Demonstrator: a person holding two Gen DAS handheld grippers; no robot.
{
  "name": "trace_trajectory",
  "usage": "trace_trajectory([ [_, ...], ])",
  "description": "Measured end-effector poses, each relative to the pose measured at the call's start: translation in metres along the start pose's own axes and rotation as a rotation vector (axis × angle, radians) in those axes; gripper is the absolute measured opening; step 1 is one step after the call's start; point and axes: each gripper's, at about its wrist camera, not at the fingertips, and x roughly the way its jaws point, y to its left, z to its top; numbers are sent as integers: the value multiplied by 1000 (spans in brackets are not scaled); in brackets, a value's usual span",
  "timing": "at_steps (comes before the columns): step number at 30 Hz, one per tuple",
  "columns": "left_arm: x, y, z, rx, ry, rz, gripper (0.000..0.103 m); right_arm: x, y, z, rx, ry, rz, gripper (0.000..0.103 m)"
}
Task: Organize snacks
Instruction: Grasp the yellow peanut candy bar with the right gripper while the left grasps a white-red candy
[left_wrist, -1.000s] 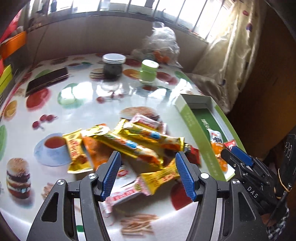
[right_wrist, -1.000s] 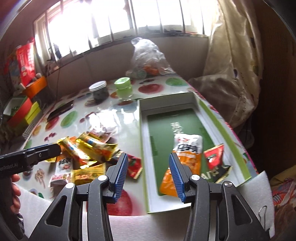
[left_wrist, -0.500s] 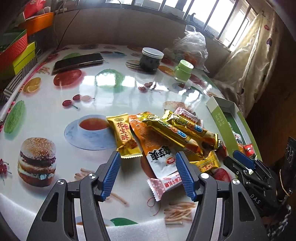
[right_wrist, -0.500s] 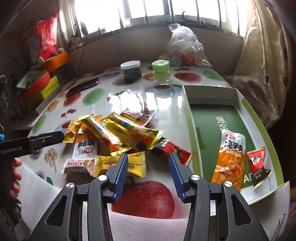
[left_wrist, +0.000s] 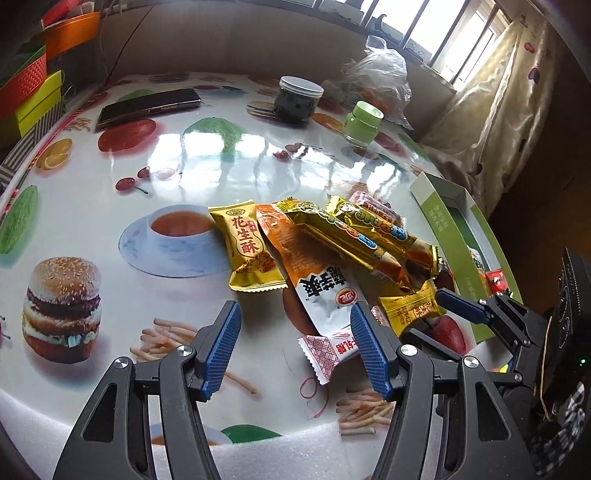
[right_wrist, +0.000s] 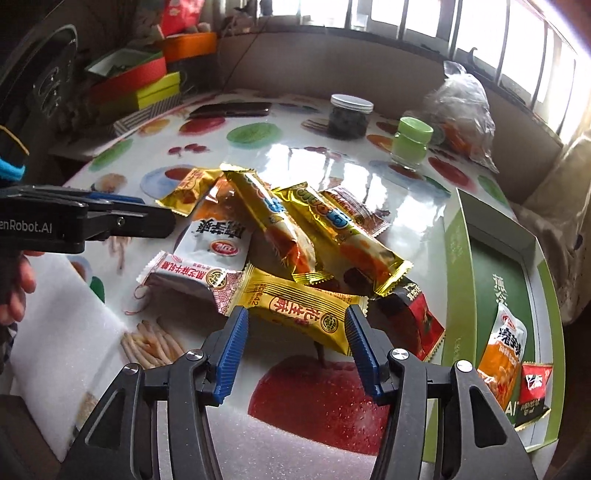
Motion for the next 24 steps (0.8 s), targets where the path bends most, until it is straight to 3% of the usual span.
trace_trajectory([
  [4, 8, -9, -4, 50, 36, -28, 62, 6, -3, 5, -62, 62, 34, 55],
  [11, 13, -22, -13, 99, 73, -55, 62, 14, -1, 12, -138, 81, -6, 55],
  [14, 13, -28, -16, 135, 86, -56, 62, 14, 5, 15, -183, 82, 32, 55],
  [20, 10, -30, -22, 167, 108, -52, 62, 13, 3, 13, -142, 150, 130, 56],
  [24, 8, -35, -23, 203, 115, -55, 62, 7, 1, 11, -151, 123, 92, 55],
])
